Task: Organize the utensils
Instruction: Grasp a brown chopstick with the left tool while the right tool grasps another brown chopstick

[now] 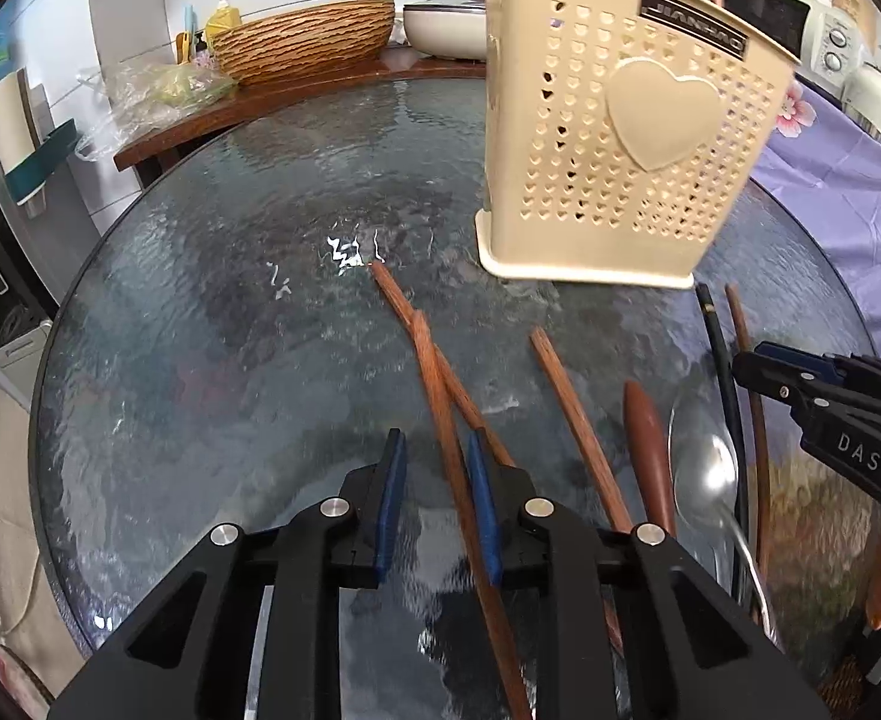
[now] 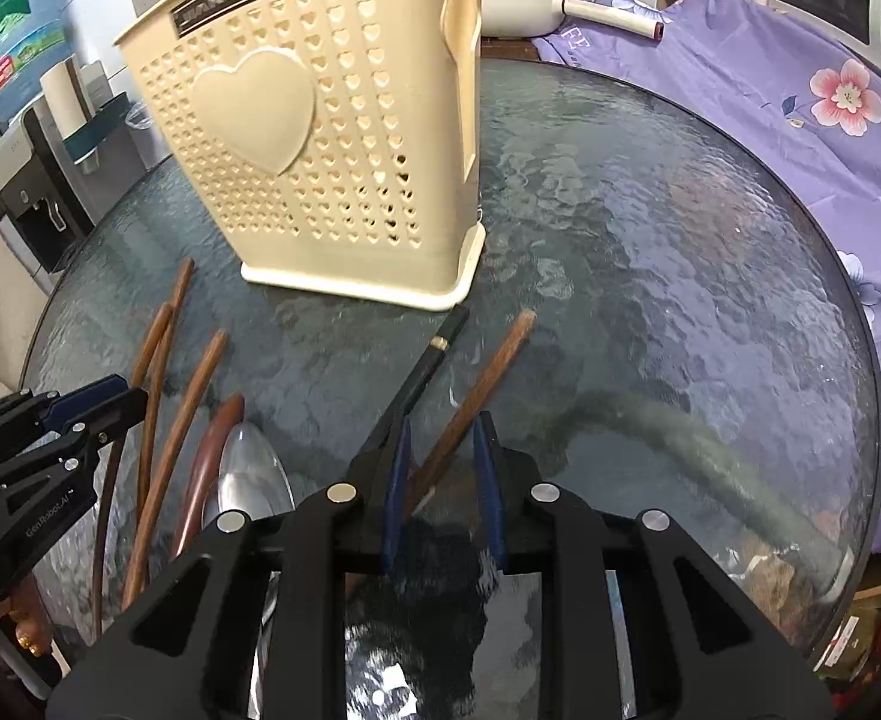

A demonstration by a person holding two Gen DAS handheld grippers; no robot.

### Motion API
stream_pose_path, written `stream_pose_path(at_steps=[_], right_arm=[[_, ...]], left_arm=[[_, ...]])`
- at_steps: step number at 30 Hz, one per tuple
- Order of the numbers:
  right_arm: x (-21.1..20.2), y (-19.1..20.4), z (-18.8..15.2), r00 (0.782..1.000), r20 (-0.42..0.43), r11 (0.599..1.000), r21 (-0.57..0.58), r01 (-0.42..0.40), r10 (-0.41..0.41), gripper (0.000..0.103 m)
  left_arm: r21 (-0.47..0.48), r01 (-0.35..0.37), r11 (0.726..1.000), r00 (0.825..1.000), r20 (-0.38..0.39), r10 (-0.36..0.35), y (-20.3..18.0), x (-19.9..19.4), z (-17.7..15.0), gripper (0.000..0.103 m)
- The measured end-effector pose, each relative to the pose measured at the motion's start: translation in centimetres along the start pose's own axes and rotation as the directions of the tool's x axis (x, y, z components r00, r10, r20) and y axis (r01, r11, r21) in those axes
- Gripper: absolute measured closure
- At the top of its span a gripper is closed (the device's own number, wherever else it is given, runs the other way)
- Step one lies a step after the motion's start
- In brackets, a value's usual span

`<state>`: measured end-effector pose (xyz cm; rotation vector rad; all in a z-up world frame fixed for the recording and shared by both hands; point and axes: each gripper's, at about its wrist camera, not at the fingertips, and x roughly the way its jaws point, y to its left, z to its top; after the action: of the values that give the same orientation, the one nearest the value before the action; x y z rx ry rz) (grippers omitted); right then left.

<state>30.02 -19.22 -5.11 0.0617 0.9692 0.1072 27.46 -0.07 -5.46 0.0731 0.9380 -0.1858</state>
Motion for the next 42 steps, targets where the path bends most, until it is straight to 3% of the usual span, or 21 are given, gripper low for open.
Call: stream_pose_path(at_steps=[4, 14, 20, 30, 42], right_arm=[[0.7, 0.0, 0.8, 1.0, -0.002, 1.0, 0.015, 0.003, -0.003, 0.085], [2.0, -1.4, 2.8, 1.0, -0.012, 0.996, 0.086, -0.01, 0.011, 0.091], [2.5, -1.1, 3.4, 1.0, 0.001, 0.998, 0.06, 0.023, -0.023, 0.092], [2.7, -1.8, 3.3, 1.0, 0.025, 0.993, 0.119, 0.008, -0.011, 0.095], [2.0, -4.9, 2.9, 0.994, 0.073, 0.976, 0.196, -0.094, 0.082, 0.095]], left_arm=[[-0.009, -0.005, 1.0, 1.0, -0.008, 0.005, 0.3, 0.7, 1.1, 0.088], [-0.029, -0.012, 1.0, 0.999, -0.03, 0.011, 0.7, 2.0, 2.9, 0.089], [-0.028, -0.032, 0.999, 0.999, -0.026, 0.031, 0.2, 2.0, 2.9, 0.093], [-0.085, -0.016, 0.996, 1.0, -0.019, 0.015, 0.7, 2.1, 2.9, 0.096], [-0.154, 0.046, 0.987, 0.999, -0.004, -0.047, 1.9, 1.7, 3.3, 0.096]])
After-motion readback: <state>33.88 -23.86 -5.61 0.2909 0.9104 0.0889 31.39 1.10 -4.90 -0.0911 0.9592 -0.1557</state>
